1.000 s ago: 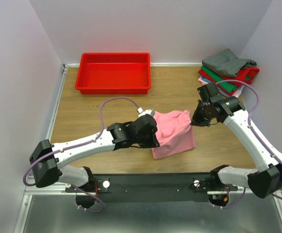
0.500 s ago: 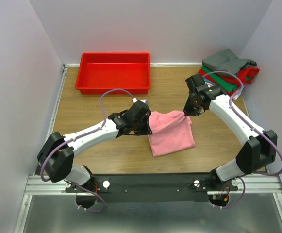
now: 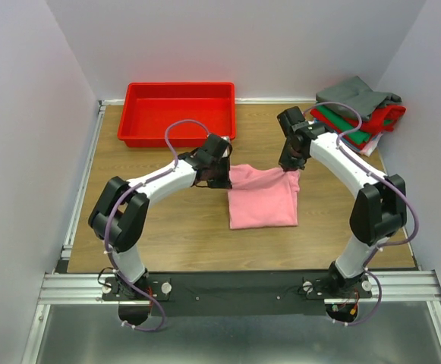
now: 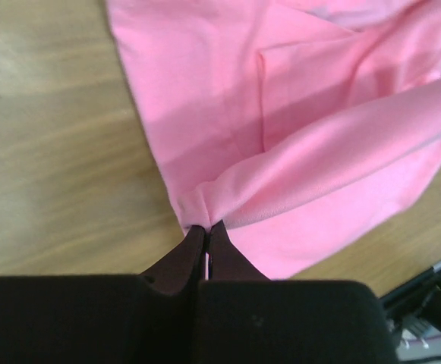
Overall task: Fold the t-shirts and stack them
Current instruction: Fold the tshirt
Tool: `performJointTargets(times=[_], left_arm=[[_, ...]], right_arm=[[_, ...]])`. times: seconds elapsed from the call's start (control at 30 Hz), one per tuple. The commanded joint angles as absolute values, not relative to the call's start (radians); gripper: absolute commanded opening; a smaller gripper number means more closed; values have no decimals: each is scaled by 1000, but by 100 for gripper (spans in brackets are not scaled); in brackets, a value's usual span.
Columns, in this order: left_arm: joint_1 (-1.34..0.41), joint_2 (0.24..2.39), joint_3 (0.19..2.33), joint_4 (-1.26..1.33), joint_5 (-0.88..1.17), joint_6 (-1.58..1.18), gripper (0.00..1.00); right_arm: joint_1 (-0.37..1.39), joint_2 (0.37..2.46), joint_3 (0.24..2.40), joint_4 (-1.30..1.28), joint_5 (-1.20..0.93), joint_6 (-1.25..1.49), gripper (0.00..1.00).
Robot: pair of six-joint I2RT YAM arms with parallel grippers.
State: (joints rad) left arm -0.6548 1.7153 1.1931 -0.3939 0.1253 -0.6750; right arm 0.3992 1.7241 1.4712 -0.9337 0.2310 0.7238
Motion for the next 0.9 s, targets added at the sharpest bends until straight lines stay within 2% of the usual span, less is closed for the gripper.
performJointTargets(times=[0.0,0.2,0.27,0.3,0.33,0.37,0.4,0.43,0.47,0.5,0.73,0.87], left_arm=[[-604,1762,1273,-413,146,-597,0],[-561,1864,1448,-391,218,-535,0],[-558,1911,1533,-387,254,-526,13],[-558,1925,1561,-385,261,-526,28],[-558,1946,1587,-388,265,-529,64],[-558,1957,1629,-391,256,-537,77],[-558,1968,1647,-403,255,-537,98],[-557,1968,1660,-411,250,-537,98],[-558,1964,1667,-413,242,-537,98],[-558,1956,1660,-410,227,-535,98],[-558,1850,1459,-351,201,-511,98],[-561,1807,1347,-321,192,-511,98]], right_arm=[[379,1784,1525,-904,321,715,1],[328,1825,1560,-874,334,729,1],[310,1827,1552,-864,319,735,1],[287,1827,1546,-847,307,739,4],[275,1828,1542,-839,289,735,13],[265,1833,1542,-835,253,732,54],[249,1833,1545,-831,249,721,67],[244,1829,1545,-831,247,715,76],[241,1809,1543,-828,255,707,92],[236,1795,1540,-821,262,690,99],[216,1669,1451,-787,193,640,100],[206,1594,1294,-729,95,634,100]])
